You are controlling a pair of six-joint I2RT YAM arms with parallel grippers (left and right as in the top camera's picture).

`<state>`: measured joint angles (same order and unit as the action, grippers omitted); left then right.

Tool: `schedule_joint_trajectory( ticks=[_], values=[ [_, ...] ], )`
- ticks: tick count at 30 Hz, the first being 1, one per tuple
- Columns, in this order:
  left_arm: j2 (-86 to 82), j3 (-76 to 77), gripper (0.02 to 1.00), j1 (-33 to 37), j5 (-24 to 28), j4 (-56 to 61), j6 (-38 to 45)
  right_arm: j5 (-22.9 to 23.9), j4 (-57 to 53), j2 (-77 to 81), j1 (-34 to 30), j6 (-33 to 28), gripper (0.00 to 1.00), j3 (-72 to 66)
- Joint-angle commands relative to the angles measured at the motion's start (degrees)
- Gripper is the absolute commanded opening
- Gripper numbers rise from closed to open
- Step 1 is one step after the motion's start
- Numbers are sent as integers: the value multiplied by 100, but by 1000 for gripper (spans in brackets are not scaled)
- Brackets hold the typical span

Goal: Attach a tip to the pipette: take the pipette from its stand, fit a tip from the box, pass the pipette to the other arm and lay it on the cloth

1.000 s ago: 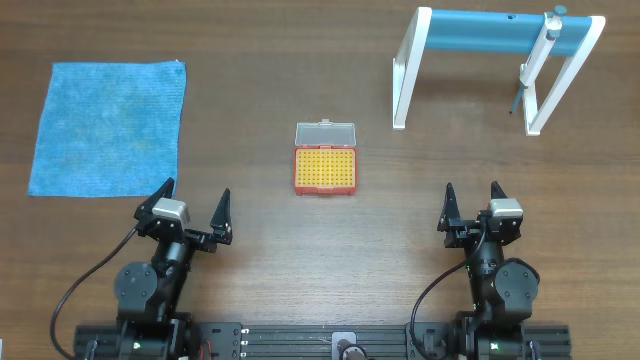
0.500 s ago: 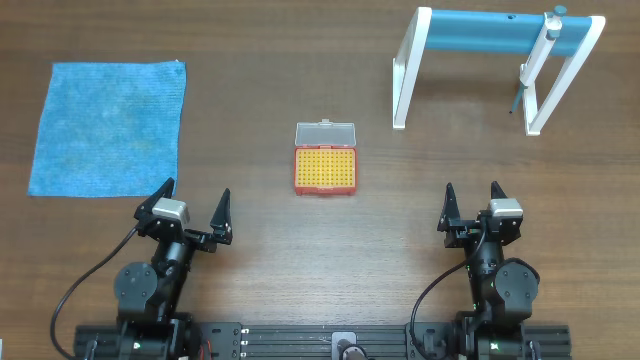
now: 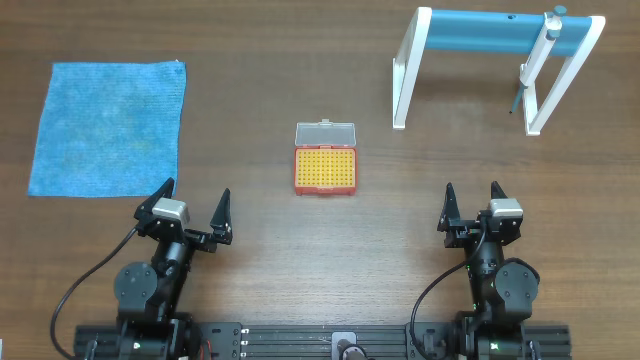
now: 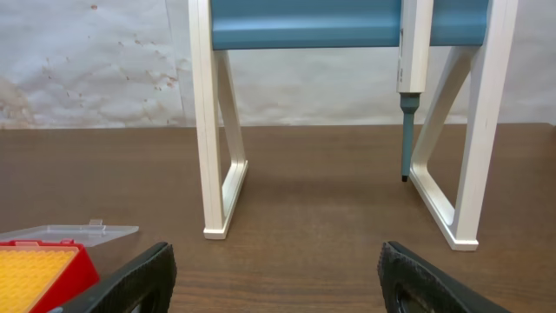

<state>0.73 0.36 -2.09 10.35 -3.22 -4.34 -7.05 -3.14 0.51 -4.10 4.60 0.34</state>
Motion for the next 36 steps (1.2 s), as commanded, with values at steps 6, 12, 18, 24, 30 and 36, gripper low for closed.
schedule_joint_trajectory(
  ticks=[6, 12, 18, 24, 30, 36],
  values=[
    [-37, -4, 996, -20, -2, -48, 33, -103, 103, -31, -35, -39, 763, 24],
    [-37, -4, 998, -20, -2, -48, 31, 507, -33, 612, -103, -44, 763, 1005],
    [-37, -4, 998, -20, -2, -48, 33, 518, -763, 2538, -271, -278, 766, 2953],
    [-37, -4, 998, -20, -2, -48, 33, 839, -1366, 4096, -632, -1508, 763, 4240],
    [-37, -4, 998, -20, -2, -48, 33, -245, -1102, 5421, -1473, -2085, 763, 4857],
    [-37, -4, 998, -20, -2, -48, 33, -2769, -289, 6736, -2507, -2076, 768, 5191]
  ],
)
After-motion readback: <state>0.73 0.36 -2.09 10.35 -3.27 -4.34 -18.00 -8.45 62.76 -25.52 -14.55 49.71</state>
